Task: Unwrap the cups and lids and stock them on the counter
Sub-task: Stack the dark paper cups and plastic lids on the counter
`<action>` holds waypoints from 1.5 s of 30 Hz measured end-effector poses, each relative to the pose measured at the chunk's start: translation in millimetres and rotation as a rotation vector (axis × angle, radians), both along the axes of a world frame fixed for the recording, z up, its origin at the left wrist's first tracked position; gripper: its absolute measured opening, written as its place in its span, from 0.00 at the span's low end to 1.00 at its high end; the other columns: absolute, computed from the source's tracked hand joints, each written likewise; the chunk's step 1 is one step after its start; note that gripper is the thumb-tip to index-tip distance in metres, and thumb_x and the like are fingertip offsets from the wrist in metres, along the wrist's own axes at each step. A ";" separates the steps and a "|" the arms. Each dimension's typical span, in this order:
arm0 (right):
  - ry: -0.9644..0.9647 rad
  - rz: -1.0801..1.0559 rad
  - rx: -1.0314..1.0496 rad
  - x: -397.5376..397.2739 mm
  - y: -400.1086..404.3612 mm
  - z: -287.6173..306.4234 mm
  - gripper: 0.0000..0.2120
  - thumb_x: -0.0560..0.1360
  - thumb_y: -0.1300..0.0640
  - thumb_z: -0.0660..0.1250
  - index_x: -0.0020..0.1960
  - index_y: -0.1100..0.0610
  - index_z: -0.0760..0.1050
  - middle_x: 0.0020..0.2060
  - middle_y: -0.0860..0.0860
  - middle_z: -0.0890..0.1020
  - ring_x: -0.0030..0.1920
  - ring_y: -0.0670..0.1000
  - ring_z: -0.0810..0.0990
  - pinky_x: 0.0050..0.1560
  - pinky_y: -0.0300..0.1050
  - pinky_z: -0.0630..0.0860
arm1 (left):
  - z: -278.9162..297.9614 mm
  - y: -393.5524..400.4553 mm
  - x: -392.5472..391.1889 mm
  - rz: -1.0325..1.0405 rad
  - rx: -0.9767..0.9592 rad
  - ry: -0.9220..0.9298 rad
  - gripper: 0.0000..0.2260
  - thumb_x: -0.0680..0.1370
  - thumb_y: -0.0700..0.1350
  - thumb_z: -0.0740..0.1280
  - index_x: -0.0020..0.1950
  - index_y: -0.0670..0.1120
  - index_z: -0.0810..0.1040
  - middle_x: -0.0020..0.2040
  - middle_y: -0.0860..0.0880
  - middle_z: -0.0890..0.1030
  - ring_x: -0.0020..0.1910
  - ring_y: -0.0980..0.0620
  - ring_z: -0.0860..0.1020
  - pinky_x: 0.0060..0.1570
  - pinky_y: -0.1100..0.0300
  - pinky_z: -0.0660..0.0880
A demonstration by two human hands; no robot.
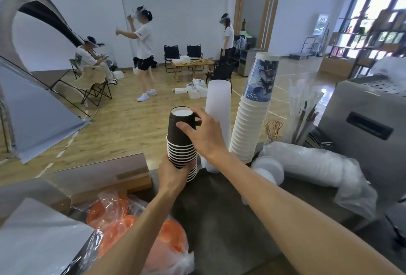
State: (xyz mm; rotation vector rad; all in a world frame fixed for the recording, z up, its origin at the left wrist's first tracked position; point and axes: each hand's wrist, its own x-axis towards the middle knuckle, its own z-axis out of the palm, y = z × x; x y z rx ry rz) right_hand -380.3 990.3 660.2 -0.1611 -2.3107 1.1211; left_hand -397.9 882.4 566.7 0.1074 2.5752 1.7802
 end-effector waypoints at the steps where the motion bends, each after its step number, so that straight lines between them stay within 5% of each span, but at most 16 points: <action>1: -0.021 0.017 -0.009 1.9 1.4 0.3 0.30 0.75 0.45 0.72 0.73 0.52 0.70 0.66 0.50 0.79 0.65 0.51 0.77 0.66 0.55 0.76 | -0.2 -0.2 0.0 -0.008 -0.008 0.002 0.29 0.70 0.53 0.78 0.66 0.45 0.73 0.57 0.48 0.81 0.53 0.49 0.79 0.46 0.57 0.71; 6: -0.051 0.046 -0.096 38.6 12.7 -3.2 0.32 0.77 0.49 0.71 0.77 0.51 0.63 0.70 0.50 0.74 0.68 0.49 0.74 0.68 0.50 0.74 | 18.3 6.5 22.5 0.095 -0.048 -0.026 0.36 0.72 0.46 0.75 0.74 0.39 0.62 0.72 0.41 0.66 0.68 0.40 0.70 0.63 0.49 0.70; 10: -0.014 -0.055 -0.102 95.0 47.4 -30.6 0.18 0.77 0.52 0.71 0.66 0.50 0.75 0.57 0.44 0.81 0.57 0.43 0.79 0.59 0.40 0.79 | 32.7 26.6 76.3 0.209 0.091 0.098 0.30 0.73 0.45 0.74 0.71 0.43 0.67 0.67 0.44 0.70 0.65 0.46 0.72 0.62 0.56 0.69; 14: -0.003 -0.271 -0.138 148.4 102.4 -68.8 0.09 0.78 0.56 0.69 0.57 0.47 0.76 0.51 0.42 0.79 0.53 0.42 0.78 0.56 0.38 0.76 | 18.8 74.4 105.1 -0.144 -0.030 0.036 0.21 0.74 0.49 0.73 0.65 0.49 0.74 0.61 0.52 0.78 0.56 0.56 0.78 0.53 0.65 0.73; 19: -0.205 -0.307 -0.160 159.4 172.8 -93.5 0.20 0.79 0.53 0.67 0.69 0.54 0.71 0.63 0.52 0.74 0.60 0.50 0.75 0.60 0.47 0.75 | 1.6 132.6 107.9 -0.551 -0.347 0.112 0.41 0.68 0.54 0.76 0.77 0.53 0.60 0.73 0.51 0.66 0.70 0.50 0.68 0.71 0.49 0.68; 22: -0.312 -0.243 -0.137 151.5 199.3 -105.0 0.25 0.78 0.52 0.68 0.73 0.55 0.68 0.66 0.52 0.74 0.65 0.53 0.75 0.64 0.49 0.75 | -9.3 147.0 102.3 -0.552 -0.508 0.136 0.43 0.70 0.49 0.76 0.80 0.51 0.57 0.76 0.49 0.63 0.73 0.46 0.66 0.72 0.48 0.65; 26: -0.407 -0.043 -0.198 147.6 211.1 -112.2 0.30 0.77 0.55 0.71 0.76 0.54 0.65 0.69 0.51 0.73 0.70 0.53 0.72 0.69 0.53 0.72 | -19.8 144.0 105.2 -0.455 -0.479 0.183 0.33 0.75 0.47 0.73 0.77 0.53 0.63 0.70 0.52 0.69 0.69 0.50 0.71 0.69 0.53 0.67; 32: -0.383 0.063 -0.242 147.2 211.4 -112.5 0.18 0.77 0.57 0.71 0.64 0.48 0.71 0.60 0.47 0.78 0.62 0.49 0.78 0.64 0.55 0.77 | -26.6 130.1 115.5 -0.430 -0.417 0.250 0.32 0.74 0.46 0.75 0.75 0.55 0.66 0.71 0.56 0.67 0.66 0.56 0.68 0.66 0.64 0.63; 39: -0.352 0.260 -0.219 152.8 201.4 -115.0 0.24 0.74 0.56 0.74 0.65 0.45 0.70 0.62 0.43 0.77 0.61 0.43 0.78 0.64 0.46 0.77 | -42.8 104.8 124.3 -0.303 -0.403 0.422 0.33 0.71 0.45 0.77 0.71 0.57 0.66 0.67 0.62 0.62 0.61 0.67 0.62 0.66 0.60 0.68; 43: -0.424 0.442 -0.500 155.5 197.0 -109.7 0.16 0.76 0.58 0.71 0.61 0.51 0.71 0.58 0.51 0.79 0.57 0.47 0.82 0.58 0.46 0.81 | -49.1 93.1 128.7 -0.246 -0.351 0.503 0.37 0.69 0.44 0.79 0.73 0.53 0.65 0.72 0.56 0.65 0.67 0.67 0.63 0.67 0.65 0.66; 45: -0.441 0.442 -0.730 152.3 194.1 -106.0 0.17 0.77 0.50 0.69 0.60 0.58 0.72 0.57 0.58 0.79 0.57 0.53 0.82 0.59 0.51 0.81 | -49.4 89.2 129.1 -0.251 -0.427 0.571 0.41 0.68 0.45 0.81 0.76 0.48 0.64 0.77 0.54 0.61 0.72 0.70 0.56 0.70 0.70 0.59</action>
